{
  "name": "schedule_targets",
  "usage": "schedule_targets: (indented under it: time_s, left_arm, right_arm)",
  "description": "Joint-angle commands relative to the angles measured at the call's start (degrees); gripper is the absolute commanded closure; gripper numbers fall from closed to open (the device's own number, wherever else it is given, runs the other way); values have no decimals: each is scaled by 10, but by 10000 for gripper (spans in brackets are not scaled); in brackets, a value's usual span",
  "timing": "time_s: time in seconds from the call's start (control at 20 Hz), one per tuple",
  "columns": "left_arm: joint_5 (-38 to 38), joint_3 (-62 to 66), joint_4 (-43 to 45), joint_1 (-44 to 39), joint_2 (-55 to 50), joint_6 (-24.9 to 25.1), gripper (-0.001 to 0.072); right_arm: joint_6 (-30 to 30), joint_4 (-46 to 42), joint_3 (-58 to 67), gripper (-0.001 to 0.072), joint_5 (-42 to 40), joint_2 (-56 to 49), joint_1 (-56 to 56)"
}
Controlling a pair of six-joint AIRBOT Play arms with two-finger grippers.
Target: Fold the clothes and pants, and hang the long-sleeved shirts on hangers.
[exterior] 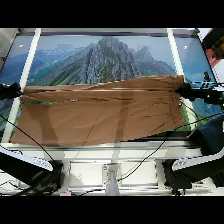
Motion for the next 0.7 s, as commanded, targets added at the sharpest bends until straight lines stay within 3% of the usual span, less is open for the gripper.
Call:
schedule_targets:
  time_s: [0.0, 0.05, 0.35, 0.5, 0.65]
  left_arm:
    - [-23, 0, -4, -2, 0, 0, 78]
    - [-20, 0, -4, -2, 0, 0, 44]
    - [19, 0, -6, -11, -1, 0, 45]
    - [18, 0, -9, -32, -11, 27, 45]
    - [34, 0, -9, -54, -13, 39, 45]
  right_arm:
    - [1, 4, 0, 669, 18, 0, 1]
    - [1, 4, 0, 669, 20, 0, 1]
    - [1, 4, 0, 669, 31, 1, 1]
    - [1, -3, 0, 669, 41, 1, 1]
    - [37, -84, 0, 669, 44, 0, 2]
